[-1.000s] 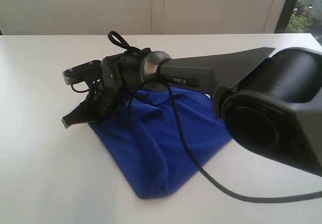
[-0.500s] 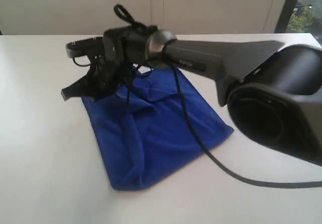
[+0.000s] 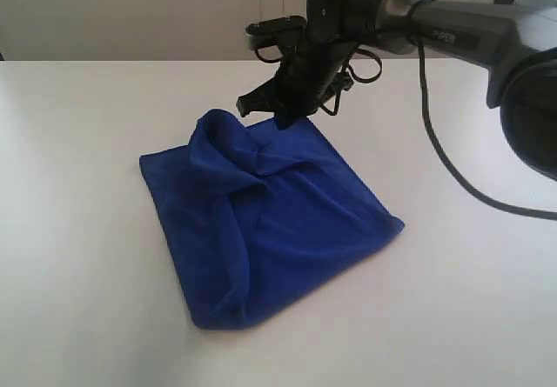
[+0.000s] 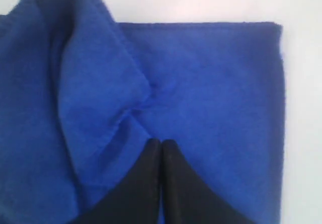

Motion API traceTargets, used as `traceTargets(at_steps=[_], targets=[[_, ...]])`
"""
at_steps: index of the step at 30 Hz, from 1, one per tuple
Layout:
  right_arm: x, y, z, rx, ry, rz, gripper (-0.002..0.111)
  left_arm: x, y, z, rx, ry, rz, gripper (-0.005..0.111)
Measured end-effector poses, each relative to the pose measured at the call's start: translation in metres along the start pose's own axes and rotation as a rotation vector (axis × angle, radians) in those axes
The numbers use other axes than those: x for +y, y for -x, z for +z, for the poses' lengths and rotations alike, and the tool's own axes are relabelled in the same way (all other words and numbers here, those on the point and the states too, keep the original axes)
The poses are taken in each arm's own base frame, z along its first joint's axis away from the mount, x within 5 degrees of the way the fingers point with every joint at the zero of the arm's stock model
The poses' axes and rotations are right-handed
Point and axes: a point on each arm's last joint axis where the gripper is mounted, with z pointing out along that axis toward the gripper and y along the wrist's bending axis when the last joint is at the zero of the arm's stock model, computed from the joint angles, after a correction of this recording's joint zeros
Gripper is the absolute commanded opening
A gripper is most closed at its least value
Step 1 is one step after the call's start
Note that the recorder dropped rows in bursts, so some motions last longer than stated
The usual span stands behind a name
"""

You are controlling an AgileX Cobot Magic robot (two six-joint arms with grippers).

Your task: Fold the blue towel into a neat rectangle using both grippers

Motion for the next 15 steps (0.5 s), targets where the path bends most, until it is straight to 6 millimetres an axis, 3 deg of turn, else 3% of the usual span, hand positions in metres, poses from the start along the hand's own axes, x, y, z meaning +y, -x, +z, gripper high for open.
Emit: traceTargets(at_steps=[7, 15], targets=[[-0.029, 0.005, 0.011, -0.095, -0.032, 0.044, 0.000, 0.000, 0.000, 0.000, 0.000, 0.000, 0.000, 0.000], [-0.040, -0.001, 0.042, -0.115, -0.042, 0.043, 0.000, 0.000, 0.000, 0.000, 0.000, 0.000, 0.000, 0.000]])
